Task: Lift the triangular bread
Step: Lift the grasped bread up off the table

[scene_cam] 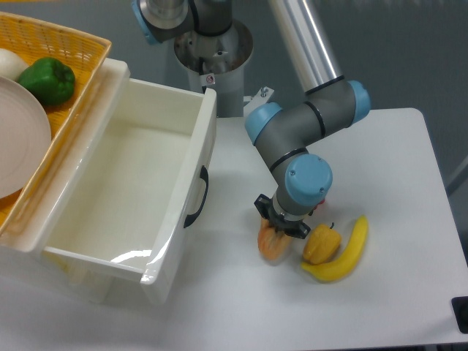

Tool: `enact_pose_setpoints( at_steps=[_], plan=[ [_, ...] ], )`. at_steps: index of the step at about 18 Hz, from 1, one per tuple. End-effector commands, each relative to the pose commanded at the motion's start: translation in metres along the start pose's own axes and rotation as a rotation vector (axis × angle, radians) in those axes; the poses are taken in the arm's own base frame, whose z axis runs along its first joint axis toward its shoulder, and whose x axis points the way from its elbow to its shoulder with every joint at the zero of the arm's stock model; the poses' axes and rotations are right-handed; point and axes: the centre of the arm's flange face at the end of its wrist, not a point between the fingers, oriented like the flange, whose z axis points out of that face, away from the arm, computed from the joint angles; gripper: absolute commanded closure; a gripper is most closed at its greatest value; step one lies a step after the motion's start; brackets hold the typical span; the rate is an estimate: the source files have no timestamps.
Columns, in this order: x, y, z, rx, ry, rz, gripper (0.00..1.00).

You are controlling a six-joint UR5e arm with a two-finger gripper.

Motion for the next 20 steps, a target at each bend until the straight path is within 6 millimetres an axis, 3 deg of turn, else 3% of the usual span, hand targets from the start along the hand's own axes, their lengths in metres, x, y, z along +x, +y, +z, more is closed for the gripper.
enact_pose_setpoints(
  at_steps=[4,13,15,20],
  plan=[
    [0.005,0.006,-0.027,0.006,-0.011,0.019,0.98],
    [0.039,0.03,-0.092,0.004,0.002,0.212,0.98],
    [0.036,0.044,-0.1,0.006,0.005,0.267,0.98],
    [0.032,0.055,-0.107,0.006,-0.004,0.326,0.98]
  ],
)
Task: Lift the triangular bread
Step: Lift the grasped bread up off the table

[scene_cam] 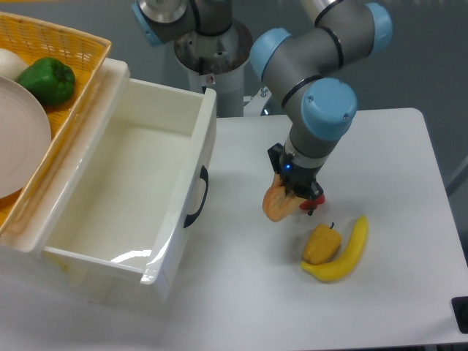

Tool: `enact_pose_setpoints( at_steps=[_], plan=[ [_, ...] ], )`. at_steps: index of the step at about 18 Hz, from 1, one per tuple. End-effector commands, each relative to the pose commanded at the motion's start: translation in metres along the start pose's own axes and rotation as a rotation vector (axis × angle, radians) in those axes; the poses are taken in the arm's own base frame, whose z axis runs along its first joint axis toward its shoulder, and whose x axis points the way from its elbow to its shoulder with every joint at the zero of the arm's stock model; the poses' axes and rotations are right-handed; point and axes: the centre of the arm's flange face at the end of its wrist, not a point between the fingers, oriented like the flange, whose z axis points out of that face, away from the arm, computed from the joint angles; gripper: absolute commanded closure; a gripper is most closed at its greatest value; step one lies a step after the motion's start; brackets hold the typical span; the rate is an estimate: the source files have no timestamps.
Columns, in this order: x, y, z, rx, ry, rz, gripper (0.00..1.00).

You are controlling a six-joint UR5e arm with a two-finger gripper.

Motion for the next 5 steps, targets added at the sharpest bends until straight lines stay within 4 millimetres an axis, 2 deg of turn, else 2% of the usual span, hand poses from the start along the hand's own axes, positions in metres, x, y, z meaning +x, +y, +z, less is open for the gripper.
enact_pose_setpoints(
  at_steps=[5],
  plan=[
    [0.0013,-0.001,0.0032,0.002,0.008,0.001,0.98]
  ],
)
